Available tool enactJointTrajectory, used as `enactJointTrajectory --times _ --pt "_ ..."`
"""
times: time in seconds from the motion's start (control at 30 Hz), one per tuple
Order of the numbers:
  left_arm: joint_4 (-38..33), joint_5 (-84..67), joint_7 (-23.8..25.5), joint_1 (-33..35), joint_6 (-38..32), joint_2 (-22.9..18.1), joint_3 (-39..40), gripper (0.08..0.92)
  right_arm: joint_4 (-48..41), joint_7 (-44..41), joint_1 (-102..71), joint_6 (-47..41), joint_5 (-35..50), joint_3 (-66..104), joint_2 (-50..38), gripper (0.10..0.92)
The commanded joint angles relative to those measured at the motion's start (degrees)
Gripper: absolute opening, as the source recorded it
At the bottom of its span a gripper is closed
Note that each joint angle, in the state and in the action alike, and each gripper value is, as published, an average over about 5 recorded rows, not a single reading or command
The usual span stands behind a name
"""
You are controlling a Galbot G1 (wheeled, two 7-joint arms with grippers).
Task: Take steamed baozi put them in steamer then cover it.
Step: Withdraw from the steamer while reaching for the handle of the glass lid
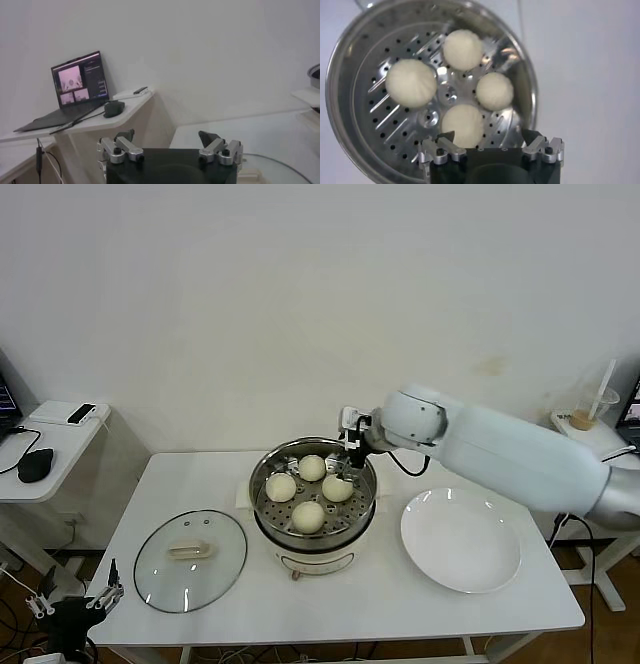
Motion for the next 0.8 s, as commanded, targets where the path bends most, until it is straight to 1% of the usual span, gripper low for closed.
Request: enactJointTrajectory --times 0.03,0.2,0.3,0.37,0.5,0.57,0.63,0.7,0.8 --pt "0.39 0.21 -0.06 0.02 -0.48 -0.23 0.39 0.823 11.4 26.92 -34.32 17.49 -1.13 29.82 -7.74 0.823" --pt "1.41 1.09 -0.04 0.18 -1.72 -0.17 1.14 0.823 12.59 29.26 -54.14 30.99 -9.31 46.38 -6.65 0.823" --pt "2.01 2.26 -0.04 -0.26 -2.67 -0.36 1.9 0.823 13.1 28.49 -66.21 38.89 -12.71 56.61 -3.58 0.823" --pt "3.07 5.79 0.19 -0.8 -4.73 -0.59 2.21 0.823 13.54 27.52 -74.01 43.62 -14.32 64.1 -0.41 0.823" --pt "7.88 20.85 1.32 -2.2 -12.46 -0.79 1.51 0.823 14.69 24.66 -87.45 51.17 -18.65 76.6 7.33 0.823" --pt "10.0 28.65 1.26 -2.66 -15.19 -0.27 1.23 0.823 15.75 23.0 -92.72 53.59 -19.25 81.32 11.08 0.823" --pt "11.7 38.82 0.36 -3.05 -16.68 0.19 1.1 0.823 17.16 21.5 -97.04 54.27 -17.92 85.77 14.67 0.823" --pt "13.43 52.45 -0.99 -3.55 -18.26 0.11 0.75 0.823 18.58 20.39 -100.88 53.68 -16.13 89.19 17.81 0.823" --pt "15.06 69.38 -2.21 -3.5 -19.05 0.03 0.83 0.823 19.99 19.58 -105.1 52.53 -14.66 92.43 21.23 0.823"
